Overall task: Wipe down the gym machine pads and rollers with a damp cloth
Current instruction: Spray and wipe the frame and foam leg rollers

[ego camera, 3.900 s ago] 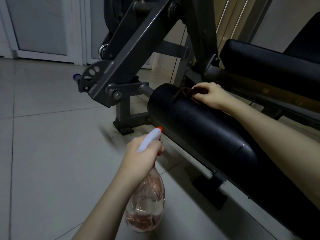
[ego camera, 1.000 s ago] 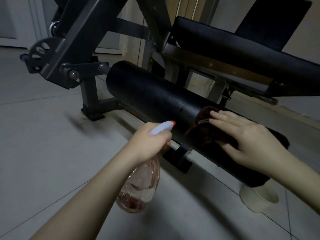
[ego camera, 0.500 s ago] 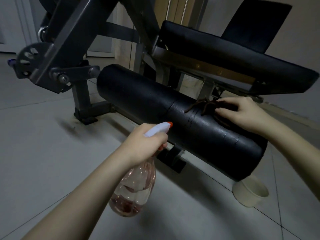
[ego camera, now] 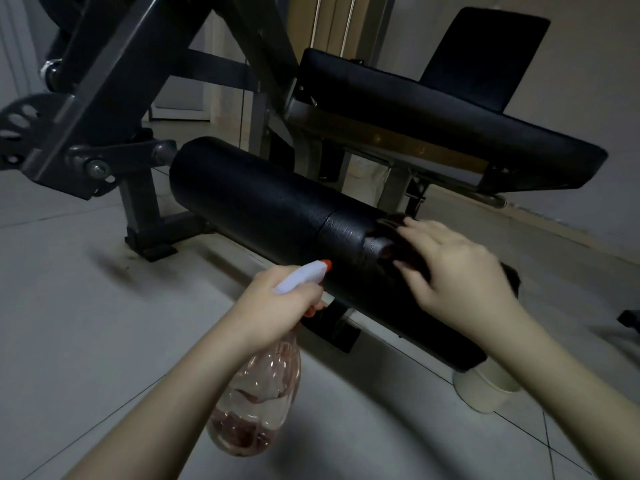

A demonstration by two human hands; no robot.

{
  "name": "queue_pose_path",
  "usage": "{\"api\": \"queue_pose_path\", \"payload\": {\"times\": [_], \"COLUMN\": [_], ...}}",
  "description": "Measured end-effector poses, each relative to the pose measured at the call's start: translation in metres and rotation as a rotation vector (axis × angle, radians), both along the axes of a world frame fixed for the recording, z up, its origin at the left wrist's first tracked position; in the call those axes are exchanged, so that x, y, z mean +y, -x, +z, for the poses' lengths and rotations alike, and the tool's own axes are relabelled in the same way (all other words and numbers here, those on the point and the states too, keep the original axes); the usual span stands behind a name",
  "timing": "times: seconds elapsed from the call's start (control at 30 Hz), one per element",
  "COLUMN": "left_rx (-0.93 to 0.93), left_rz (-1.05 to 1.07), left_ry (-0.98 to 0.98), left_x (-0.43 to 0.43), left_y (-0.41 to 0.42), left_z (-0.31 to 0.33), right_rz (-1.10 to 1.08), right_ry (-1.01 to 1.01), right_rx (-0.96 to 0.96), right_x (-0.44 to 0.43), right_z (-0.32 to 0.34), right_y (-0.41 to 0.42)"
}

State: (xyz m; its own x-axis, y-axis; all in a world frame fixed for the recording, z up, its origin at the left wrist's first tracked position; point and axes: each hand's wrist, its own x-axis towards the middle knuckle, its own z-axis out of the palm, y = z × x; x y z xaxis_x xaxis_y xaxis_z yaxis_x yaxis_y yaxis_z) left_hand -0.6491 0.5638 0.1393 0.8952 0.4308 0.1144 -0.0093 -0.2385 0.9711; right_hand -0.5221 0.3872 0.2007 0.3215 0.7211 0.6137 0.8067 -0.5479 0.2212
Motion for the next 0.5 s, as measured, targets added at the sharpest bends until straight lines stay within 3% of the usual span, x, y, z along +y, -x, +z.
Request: {"api": "queue_pose_path", "payload": {"times": [0.1,0.33,0.5], "left_rx": [0.006,0.003,0.009], "left_rz": [-0.004,0.015,0.015], "left_ry": [-0.010,0.004,-0.028], "left_x": [-0.001,-0.002,0.000], "left_y": [-0.003,0.005,0.008], "left_z": [0.000,0.003,0.009], "right_rz": [-0.012,-0.040,-0.110], "right_ry": [-0.019,0.035,-0.074], "right_rx": [-0.050,-0.286,-0.335], "right_x": [0.014,-0.053,-0.020], "right_z": [-0.012,-0.061,-0.070], "right_y": [0.005,0.026,0.018]}}
